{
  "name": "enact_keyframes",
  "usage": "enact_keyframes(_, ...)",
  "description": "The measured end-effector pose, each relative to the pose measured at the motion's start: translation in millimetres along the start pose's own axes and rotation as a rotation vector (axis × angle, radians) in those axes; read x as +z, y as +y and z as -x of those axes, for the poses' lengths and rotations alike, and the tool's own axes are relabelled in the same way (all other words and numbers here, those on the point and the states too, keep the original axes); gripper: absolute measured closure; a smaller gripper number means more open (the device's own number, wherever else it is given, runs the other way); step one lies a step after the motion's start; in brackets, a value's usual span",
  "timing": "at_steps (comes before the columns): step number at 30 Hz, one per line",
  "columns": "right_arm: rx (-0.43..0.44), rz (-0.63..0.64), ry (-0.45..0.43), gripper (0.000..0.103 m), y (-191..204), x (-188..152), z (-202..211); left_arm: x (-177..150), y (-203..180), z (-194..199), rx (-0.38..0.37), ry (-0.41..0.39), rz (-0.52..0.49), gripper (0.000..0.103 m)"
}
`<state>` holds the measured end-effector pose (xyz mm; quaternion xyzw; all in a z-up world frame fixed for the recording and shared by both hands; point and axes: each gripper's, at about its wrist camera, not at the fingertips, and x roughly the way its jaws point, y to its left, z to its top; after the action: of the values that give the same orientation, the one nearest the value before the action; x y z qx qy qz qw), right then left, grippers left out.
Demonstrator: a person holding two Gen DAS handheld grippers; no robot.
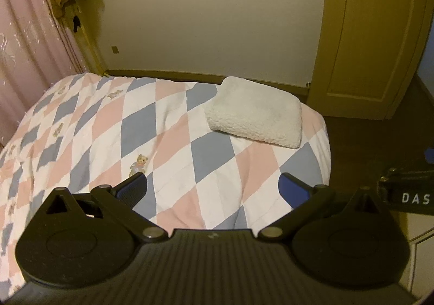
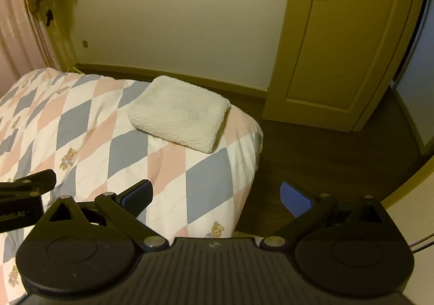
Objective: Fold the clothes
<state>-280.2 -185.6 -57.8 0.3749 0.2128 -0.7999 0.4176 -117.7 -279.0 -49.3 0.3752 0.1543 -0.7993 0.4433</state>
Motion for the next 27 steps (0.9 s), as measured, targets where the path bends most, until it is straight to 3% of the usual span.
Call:
enact_keyframes(7,-0.006,0.008,0.017,0.000,3,-11,5,-9,7,5,-0.022,0.010,0.030,0.001)
enact_keyframes(12,0.048,-0.045,0.029,0.000,-5,-18,9,-17,5,6,-0.027,0.019,0.029,0.001)
enact_keyframes(27,0.042,-0.039,0.087,0.000,-6,-31,-2,-32,-7,-3,-0.048,0.091,0.030,0.001)
